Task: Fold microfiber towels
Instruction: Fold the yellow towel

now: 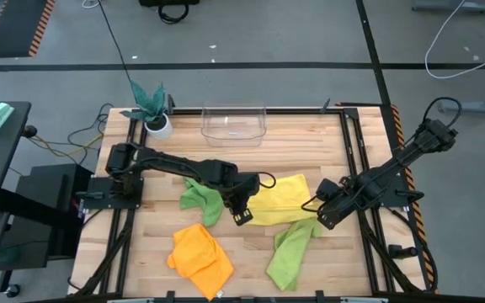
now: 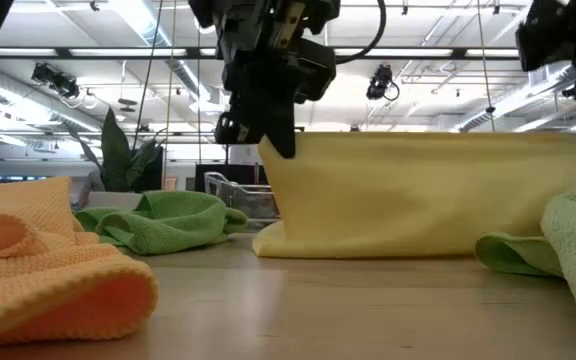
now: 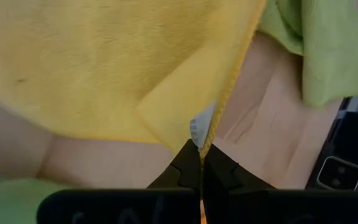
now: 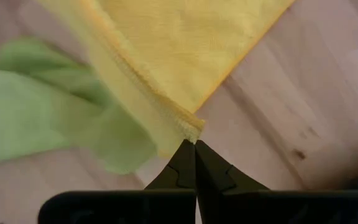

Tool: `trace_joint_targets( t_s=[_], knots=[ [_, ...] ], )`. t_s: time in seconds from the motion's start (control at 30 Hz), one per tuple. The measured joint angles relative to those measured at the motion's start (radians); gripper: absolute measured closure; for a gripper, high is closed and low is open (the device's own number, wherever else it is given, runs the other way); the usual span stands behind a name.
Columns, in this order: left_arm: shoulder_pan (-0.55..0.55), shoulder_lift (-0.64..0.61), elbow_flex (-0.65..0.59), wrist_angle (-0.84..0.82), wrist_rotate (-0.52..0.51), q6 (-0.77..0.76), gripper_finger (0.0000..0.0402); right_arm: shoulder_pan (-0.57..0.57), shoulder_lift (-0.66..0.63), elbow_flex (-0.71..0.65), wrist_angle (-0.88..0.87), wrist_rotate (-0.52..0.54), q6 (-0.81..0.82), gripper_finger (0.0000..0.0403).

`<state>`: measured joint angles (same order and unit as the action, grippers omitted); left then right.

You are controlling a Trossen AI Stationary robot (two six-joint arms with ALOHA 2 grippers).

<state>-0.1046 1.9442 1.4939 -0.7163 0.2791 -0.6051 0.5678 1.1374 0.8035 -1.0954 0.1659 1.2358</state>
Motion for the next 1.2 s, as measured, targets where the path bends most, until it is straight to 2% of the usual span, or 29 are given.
trace_joint_targets(
  t_s=[0.3, 0.7, 0.97, 1.2],
  knots=[
    [0.06, 0.0, -0.006, -0.011, -0.062, -0.013, 0.0398, -0.258, 0.0, -0.09, 0.087, -0.005, -0.18, 0.0403],
    [0.149, -0.001, -0.02, -0.103, -0.104, -0.012, 0.0398, -0.581, 0.0, -0.103, 0.176, -0.004, -0.432, 0.0403],
    [0.163, -0.001, -0.104, -0.034, -0.106, -0.031, 0.0398, -0.674, 0.033, -0.101, 0.206, -0.033, -0.535, 0.0403],
    [0.176, -0.001, -0.115, -0.008, -0.125, -0.047, 0.0388, -0.702, 0.134, -0.102, 0.247, -0.057, -0.567, 0.0403]
  ],
)
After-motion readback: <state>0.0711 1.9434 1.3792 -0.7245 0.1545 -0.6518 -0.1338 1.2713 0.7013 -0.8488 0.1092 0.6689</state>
